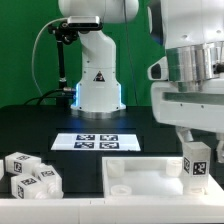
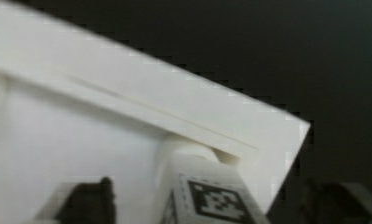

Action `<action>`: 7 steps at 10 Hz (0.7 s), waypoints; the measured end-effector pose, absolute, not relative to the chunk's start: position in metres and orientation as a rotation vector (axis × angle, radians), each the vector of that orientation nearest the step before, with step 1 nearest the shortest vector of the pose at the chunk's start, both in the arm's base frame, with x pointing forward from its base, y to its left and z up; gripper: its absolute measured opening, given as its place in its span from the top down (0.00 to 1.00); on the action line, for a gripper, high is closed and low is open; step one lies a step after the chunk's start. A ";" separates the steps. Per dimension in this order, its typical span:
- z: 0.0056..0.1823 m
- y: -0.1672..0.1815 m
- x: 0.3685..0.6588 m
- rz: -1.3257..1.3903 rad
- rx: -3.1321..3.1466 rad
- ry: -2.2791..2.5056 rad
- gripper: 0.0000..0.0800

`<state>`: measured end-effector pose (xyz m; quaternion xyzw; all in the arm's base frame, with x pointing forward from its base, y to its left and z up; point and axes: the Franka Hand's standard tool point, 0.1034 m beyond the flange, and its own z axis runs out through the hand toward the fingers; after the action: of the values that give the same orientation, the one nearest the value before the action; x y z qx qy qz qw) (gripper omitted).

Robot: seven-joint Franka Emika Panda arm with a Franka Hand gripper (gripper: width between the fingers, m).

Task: Assemble one leg

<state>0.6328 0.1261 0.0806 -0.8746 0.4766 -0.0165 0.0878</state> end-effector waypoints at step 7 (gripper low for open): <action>0.082 0.105 0.640 -0.175 -3.045 0.250 0.19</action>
Offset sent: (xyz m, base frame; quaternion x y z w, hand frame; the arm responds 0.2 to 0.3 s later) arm 0.0000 0.0000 0.0000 0.0000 0.0000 -0.1296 0.9916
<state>0.6402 0.1047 0.0818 -0.9942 0.0817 -0.0571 0.0407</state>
